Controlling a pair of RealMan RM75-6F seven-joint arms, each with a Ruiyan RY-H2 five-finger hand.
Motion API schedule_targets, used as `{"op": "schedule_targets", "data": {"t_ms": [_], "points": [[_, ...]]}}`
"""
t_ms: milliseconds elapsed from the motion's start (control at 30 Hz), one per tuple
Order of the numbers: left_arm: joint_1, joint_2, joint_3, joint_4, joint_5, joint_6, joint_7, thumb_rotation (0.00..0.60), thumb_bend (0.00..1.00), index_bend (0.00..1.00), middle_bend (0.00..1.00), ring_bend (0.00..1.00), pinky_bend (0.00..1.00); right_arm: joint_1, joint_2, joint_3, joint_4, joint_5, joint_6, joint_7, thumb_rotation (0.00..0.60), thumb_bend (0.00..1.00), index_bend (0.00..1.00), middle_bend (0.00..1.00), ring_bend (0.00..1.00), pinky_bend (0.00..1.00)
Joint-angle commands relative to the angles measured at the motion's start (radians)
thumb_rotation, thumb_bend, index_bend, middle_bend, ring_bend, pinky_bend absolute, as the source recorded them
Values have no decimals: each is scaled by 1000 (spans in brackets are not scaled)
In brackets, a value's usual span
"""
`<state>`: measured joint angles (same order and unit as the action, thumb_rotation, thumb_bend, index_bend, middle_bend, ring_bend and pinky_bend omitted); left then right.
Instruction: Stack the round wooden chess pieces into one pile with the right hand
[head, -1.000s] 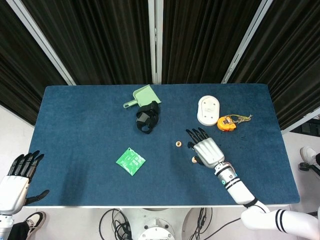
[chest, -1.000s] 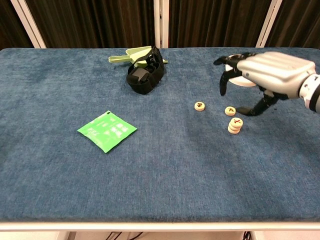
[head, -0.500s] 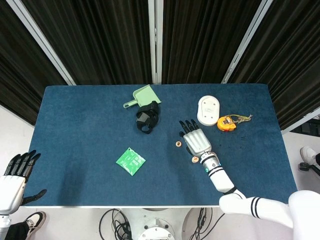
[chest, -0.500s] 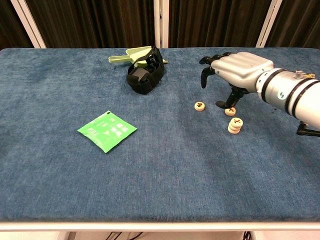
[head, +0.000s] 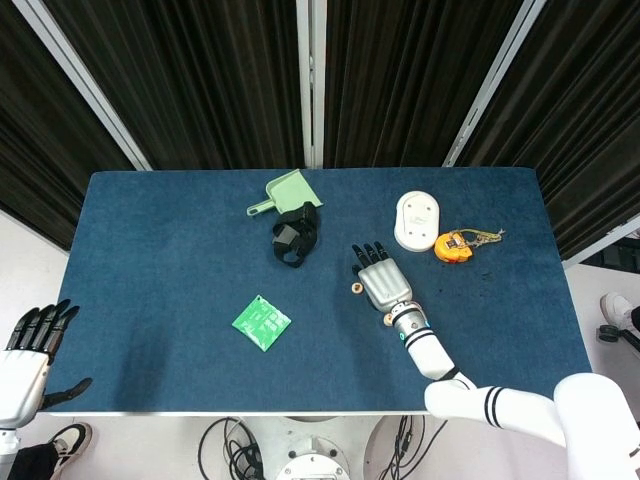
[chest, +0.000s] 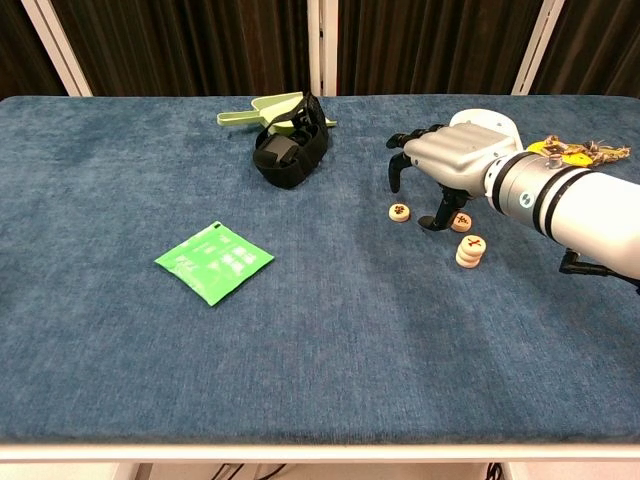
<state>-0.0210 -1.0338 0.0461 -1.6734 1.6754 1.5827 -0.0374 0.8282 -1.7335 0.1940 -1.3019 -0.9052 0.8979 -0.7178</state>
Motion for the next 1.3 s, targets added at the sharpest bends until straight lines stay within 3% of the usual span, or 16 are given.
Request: {"op": "schedule_targets", "data": {"t_ms": [33,1300], "points": [[1,3,2,-1,1,0,-3,600,60,0,0,0,0,8,-10,-1,13,2,-7,11,600,262,315,12,0,0],[-6,2,1,3,-6,-16,-5,600,60,0,0,0,0,11,-44,-30,72,-69,23,89,600,283,529,50,0,0]]}}
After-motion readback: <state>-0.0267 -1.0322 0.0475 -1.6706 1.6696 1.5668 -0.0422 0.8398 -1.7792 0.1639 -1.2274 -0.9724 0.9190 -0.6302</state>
